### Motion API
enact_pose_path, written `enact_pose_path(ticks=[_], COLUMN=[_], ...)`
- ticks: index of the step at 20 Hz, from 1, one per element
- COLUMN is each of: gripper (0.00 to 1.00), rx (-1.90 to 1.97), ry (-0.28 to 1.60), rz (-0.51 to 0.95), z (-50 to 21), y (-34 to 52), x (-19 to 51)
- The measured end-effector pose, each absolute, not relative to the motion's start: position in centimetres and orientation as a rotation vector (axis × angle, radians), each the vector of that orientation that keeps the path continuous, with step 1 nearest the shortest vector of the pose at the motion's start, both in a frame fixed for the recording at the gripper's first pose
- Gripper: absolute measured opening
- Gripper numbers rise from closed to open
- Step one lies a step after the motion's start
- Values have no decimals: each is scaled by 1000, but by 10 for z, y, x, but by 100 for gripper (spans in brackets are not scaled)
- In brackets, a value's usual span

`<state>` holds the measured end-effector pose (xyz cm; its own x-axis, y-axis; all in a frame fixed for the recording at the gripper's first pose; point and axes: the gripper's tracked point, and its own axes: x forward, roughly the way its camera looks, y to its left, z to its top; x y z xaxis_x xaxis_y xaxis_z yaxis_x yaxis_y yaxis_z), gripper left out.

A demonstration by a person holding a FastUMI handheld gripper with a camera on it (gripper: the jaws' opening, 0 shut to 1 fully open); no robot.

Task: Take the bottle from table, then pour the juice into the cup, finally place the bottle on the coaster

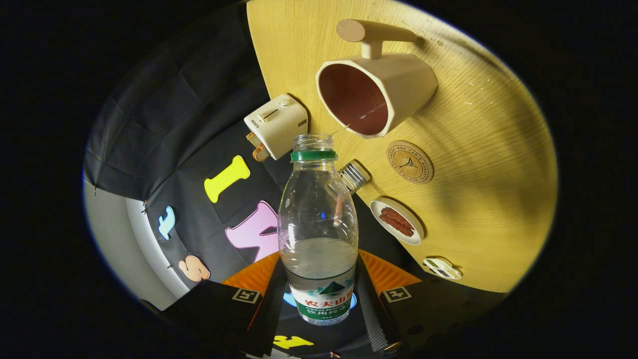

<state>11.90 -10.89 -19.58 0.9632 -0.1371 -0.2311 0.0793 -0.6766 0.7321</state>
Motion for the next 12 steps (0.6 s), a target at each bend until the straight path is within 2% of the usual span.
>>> enact_pose_path(ticks=[12], gripper=[73], rx=[2345], ry=[-81], rz=[-355], z=[-190], y=[-123], x=[116])
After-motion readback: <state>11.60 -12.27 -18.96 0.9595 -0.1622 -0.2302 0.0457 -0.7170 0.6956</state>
